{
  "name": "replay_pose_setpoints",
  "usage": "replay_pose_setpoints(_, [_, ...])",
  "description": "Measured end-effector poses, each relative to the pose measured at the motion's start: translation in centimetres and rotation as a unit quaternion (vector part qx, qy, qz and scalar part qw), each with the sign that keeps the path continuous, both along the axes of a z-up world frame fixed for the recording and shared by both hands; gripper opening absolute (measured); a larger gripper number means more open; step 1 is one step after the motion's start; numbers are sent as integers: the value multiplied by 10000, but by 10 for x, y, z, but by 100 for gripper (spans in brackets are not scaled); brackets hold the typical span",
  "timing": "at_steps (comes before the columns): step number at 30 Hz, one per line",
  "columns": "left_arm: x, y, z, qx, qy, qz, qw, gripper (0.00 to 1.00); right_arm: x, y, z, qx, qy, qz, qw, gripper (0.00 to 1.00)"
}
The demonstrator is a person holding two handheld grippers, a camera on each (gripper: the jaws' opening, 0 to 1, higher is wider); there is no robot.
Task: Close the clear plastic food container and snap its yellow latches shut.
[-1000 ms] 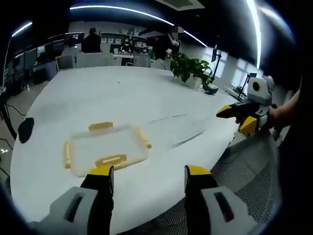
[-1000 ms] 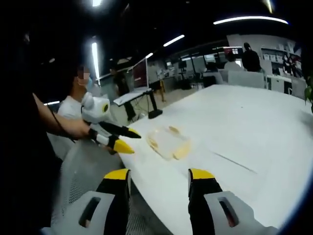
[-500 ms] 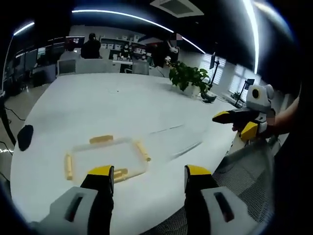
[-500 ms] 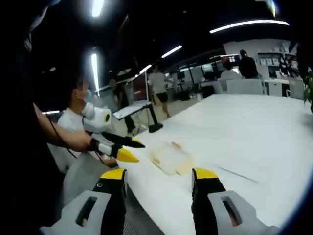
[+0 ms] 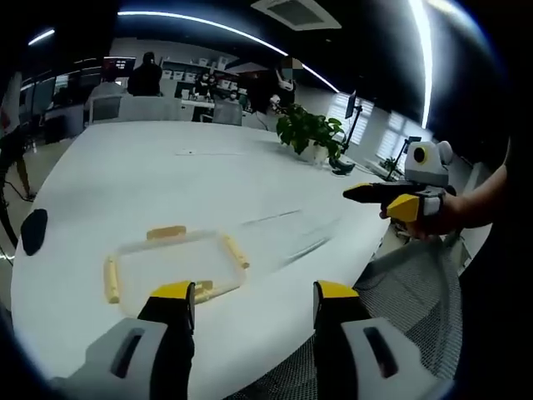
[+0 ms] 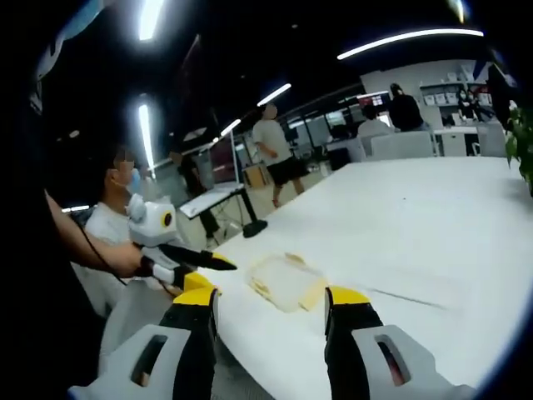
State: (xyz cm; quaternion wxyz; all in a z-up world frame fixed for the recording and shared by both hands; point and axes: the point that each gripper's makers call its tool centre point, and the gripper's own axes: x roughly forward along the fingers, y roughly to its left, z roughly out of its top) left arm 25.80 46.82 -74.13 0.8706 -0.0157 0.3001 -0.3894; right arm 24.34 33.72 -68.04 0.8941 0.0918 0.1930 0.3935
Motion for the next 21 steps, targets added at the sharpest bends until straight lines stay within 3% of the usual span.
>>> replay_pose_setpoints(21, [27,24,-5,-60,96,-421,9990,56,30,23,6,46,-17,-465,9989,49])
